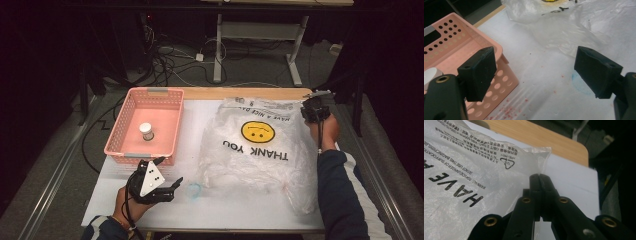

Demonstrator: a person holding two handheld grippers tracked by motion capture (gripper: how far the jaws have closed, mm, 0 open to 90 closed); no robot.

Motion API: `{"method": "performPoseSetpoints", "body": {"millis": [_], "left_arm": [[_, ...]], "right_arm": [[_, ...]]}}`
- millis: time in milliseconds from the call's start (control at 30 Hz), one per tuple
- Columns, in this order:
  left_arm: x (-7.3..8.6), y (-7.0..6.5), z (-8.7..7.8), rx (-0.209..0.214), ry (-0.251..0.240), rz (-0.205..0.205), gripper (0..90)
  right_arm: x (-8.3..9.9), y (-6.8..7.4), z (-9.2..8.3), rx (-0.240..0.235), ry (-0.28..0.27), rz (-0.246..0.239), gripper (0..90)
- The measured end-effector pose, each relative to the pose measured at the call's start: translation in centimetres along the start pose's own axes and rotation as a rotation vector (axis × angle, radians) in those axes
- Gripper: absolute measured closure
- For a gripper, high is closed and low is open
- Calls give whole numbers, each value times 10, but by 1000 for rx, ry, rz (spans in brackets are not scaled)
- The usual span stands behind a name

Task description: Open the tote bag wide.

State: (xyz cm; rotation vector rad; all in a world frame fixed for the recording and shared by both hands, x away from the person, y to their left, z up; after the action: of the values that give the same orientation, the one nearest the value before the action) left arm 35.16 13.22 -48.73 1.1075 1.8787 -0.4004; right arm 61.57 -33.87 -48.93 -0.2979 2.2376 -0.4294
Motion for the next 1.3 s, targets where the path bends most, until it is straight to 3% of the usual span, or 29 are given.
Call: {"method": "performPoseSetpoints", "body": {"millis": [133,200,367,433,633,800,867,933,1000,1100,1200,1300], "left_arm": [[1,-1,1,8,11,5,171],[1,-2,2,9,13,7,172],[0,-4,2,10,20,21,172],[0,-3,2,9,20,20,172],[2,0,3,-4,36,14,172],[3,1,4,-9,41,4,181],[3,1,4,-10,47,4,180],[3,1,4,-13,51,5,181],[3,1,3,-16,50,4,181],[3,2,1,-21,50,7,181],[4,3,1,-22,46,1,180],[4,3,1,-23,46,-1,181]], "right_arm": [[15,-17,-3,-31,42,46,900],[21,-23,-7,-29,35,49,900],[49,-27,-19,-72,91,85,900],[58,-26,-29,-107,83,98,900],[81,-19,-59,-130,45,36,900],[95,-1,-86,-196,4,-28,891],[99,4,-96,-199,-2,-57,849],[99,5,-104,-190,-22,-76,701],[96,1,-112,-171,-53,-67,659],[82,-3,-132,-146,-140,-28,524],[63,9,-162,-219,-282,-45,556],[54,42,-192,-349,-353,-114,561]]}}
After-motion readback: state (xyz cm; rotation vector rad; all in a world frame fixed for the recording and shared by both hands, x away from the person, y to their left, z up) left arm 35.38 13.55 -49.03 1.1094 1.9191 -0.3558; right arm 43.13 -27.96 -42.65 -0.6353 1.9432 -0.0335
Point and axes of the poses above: each handheld gripper's, and its own axes: z roughly forward along the jaws, x roughly out of its underside, y roughly to its left, the point moved 9 cm from there along z, roughly forward along the jaws, and after that the axes turned 13 degrees about x, right-handed, at the moved point
